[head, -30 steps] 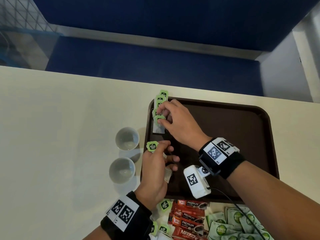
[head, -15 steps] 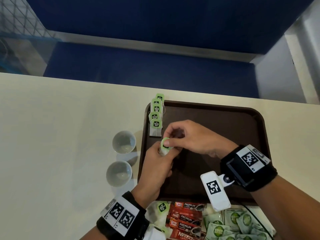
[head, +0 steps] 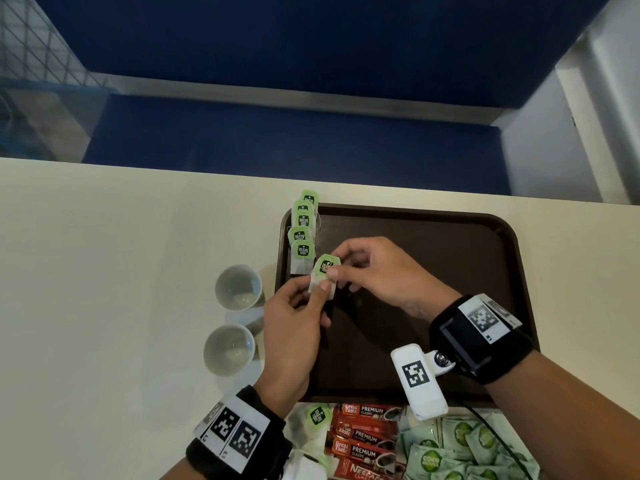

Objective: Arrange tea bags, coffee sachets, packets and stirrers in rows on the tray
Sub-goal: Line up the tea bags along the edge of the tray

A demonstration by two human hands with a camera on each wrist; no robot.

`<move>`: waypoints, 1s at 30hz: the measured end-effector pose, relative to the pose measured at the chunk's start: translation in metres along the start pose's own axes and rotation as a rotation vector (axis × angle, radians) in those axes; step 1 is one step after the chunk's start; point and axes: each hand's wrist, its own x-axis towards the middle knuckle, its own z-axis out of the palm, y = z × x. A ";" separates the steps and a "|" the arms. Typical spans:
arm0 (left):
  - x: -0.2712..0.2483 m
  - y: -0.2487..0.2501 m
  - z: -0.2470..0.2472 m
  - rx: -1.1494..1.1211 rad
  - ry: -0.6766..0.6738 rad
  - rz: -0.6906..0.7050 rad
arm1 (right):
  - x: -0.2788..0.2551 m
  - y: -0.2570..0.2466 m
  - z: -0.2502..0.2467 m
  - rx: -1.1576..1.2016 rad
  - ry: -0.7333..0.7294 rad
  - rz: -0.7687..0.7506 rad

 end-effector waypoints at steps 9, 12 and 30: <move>-0.020 0.000 0.009 -0.100 0.127 -0.202 | 0.014 -0.005 0.017 -0.344 0.036 -0.120; -0.025 -0.002 0.012 -0.112 0.132 -0.213 | 0.020 -0.006 0.026 -0.358 0.048 -0.128; -0.020 0.000 0.004 -0.104 0.089 -0.219 | 0.029 0.008 0.048 -0.381 0.281 -0.206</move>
